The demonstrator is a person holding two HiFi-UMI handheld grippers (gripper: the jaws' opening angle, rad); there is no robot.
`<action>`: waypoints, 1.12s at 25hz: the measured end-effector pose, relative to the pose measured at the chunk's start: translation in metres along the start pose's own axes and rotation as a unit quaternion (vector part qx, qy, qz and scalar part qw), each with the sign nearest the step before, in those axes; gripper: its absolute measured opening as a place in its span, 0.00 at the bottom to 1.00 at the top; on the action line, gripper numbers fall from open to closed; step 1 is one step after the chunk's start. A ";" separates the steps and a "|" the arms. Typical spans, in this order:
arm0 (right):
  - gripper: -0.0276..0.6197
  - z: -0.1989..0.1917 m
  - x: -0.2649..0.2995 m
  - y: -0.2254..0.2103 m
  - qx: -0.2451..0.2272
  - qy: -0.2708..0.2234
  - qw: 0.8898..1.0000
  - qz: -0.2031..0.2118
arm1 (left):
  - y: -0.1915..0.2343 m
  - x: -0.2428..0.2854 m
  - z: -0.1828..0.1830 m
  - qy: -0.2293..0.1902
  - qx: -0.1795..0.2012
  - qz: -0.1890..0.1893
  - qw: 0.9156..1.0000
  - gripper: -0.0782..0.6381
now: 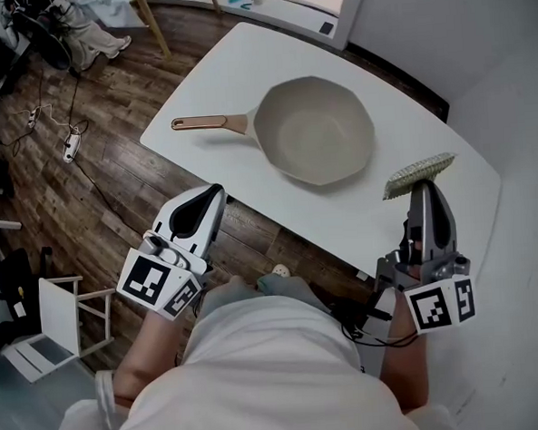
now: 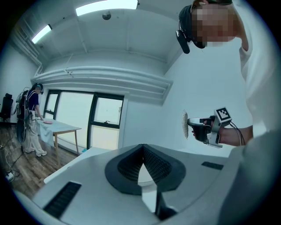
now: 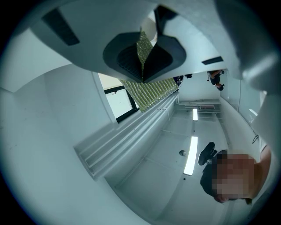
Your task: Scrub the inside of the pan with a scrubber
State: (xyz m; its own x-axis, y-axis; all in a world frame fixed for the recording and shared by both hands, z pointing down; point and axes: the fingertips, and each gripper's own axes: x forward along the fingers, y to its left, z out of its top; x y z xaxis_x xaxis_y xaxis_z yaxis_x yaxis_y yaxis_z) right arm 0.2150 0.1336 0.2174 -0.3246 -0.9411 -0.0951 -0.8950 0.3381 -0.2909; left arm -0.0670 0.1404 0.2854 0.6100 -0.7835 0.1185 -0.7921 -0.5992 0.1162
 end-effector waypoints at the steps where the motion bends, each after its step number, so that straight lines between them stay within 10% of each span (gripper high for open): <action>1: 0.09 0.000 0.000 -0.002 0.001 0.001 1.000 0.000 | 0.000 0.002 0.000 -0.001 -0.001 0.002 1.000 0.13; 28: 0.09 -0.019 0.049 -0.022 0.009 0.005 0.998 -0.056 | 0.045 0.073 0.005 0.004 0.003 -0.056 0.998 0.12</action>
State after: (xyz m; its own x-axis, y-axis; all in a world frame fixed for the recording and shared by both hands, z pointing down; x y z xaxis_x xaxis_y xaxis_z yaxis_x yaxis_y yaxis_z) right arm 0.2131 0.0802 0.2376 -0.2264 -0.9726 -0.0528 -0.9201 0.2314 -0.3160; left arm -0.0584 0.0555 0.2940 0.6947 -0.7104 0.1126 -0.7192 -0.6836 0.1241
